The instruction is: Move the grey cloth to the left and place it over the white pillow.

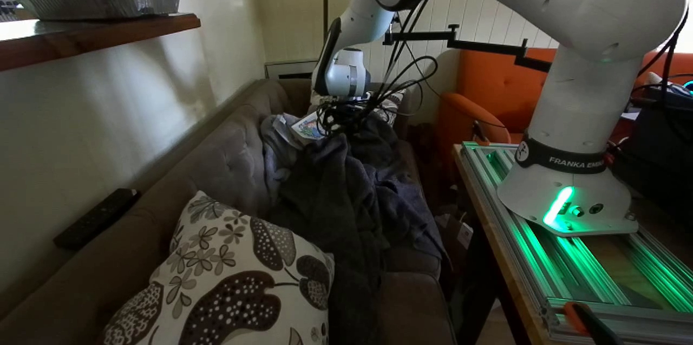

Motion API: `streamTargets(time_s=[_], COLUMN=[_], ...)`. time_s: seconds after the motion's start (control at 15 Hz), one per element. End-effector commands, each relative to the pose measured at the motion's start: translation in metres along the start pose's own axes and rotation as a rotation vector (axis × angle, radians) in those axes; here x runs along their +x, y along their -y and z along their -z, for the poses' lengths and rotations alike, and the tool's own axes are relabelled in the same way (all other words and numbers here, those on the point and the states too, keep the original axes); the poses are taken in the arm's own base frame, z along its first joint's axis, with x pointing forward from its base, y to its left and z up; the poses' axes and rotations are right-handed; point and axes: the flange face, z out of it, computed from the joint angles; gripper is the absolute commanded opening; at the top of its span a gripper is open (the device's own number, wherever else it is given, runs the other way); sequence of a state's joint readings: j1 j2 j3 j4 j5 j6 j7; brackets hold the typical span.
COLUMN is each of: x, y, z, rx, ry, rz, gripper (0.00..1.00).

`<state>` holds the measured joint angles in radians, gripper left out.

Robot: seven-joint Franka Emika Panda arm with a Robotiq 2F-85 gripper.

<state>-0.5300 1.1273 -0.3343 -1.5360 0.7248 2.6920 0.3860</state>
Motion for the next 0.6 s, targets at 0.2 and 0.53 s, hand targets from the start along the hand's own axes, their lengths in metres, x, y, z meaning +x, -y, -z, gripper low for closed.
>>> streamTargets(time_s=[0.2, 0.53], x=[-0.004, -0.009], y=[0.016, 0.018], z=[-0.025, -0.034], rx=[-0.071, -0.105], ry=[-0.084, -0.086], rz=[-0.017, 0.024], gripper=[0.57, 0.22])
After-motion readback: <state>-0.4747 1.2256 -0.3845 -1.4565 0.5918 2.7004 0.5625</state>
